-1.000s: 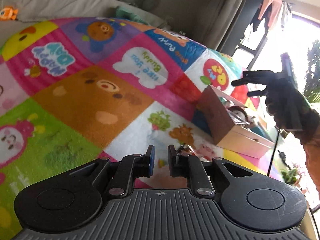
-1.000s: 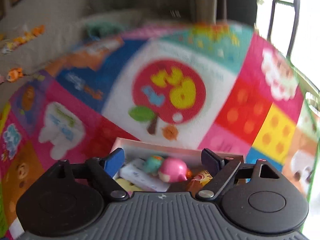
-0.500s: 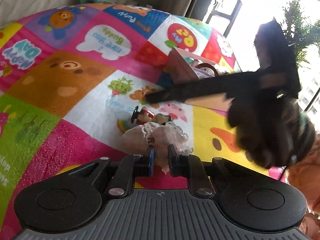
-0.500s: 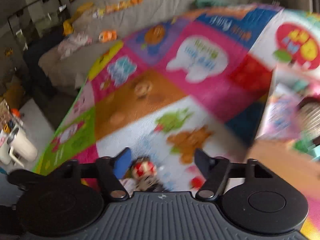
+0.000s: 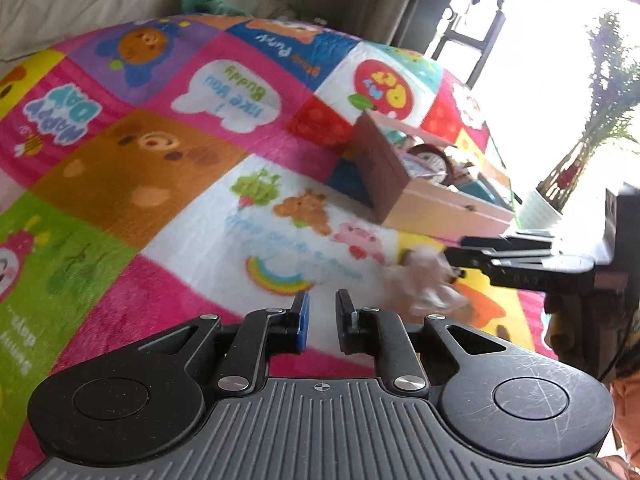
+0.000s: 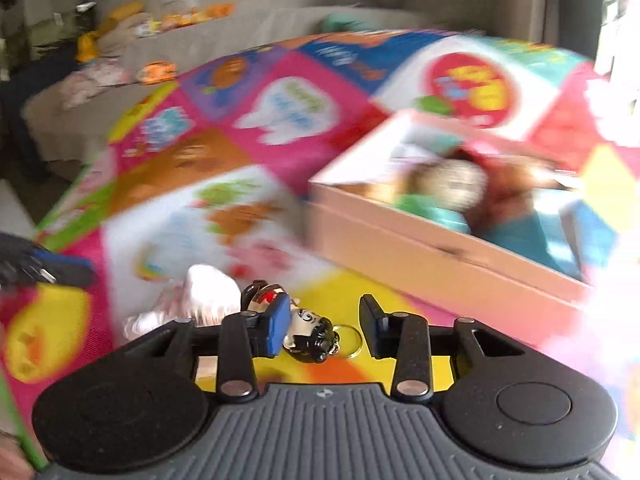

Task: Organize objects
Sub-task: 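Grasp the keychain figure with the right gripper while the left gripper grasps the lace cloth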

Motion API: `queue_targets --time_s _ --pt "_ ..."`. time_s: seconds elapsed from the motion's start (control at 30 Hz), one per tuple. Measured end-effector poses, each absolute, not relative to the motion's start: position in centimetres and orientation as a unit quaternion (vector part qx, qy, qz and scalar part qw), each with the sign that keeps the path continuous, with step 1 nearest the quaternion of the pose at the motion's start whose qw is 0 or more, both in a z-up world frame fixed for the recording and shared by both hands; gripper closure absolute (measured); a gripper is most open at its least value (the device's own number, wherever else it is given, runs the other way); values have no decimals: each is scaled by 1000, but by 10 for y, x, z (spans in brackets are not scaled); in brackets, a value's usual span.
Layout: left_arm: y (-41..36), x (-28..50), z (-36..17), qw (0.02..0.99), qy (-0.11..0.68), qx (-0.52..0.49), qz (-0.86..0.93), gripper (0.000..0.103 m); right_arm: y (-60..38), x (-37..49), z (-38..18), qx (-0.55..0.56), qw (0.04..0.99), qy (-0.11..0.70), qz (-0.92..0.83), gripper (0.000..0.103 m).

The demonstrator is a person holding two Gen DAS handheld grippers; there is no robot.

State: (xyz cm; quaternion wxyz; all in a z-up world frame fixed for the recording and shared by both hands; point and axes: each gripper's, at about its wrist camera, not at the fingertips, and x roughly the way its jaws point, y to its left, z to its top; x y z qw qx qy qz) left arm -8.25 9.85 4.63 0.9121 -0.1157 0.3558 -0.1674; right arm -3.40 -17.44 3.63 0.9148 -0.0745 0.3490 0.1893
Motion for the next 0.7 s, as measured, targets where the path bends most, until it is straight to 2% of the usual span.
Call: queue_targets --time_s 0.13,0.2,0.27,0.43,0.7 --pt "82 -80 56 916 343 -107 -177 88 -208 -48 33 -78 928 338 136 63" --pt "69 -78 61 915 341 -99 -193 88 -221 -54 31 -57 931 337 130 54" --pt "50 -76 66 911 337 -87 -220 88 -230 -62 27 -33 933 332 132 37" --pt "-5 -70 74 897 335 -45 -284 88 -231 -85 18 -15 937 319 139 20" --pt "-84 -50 52 898 328 32 -292 87 -250 -102 16 -16 949 297 101 18"
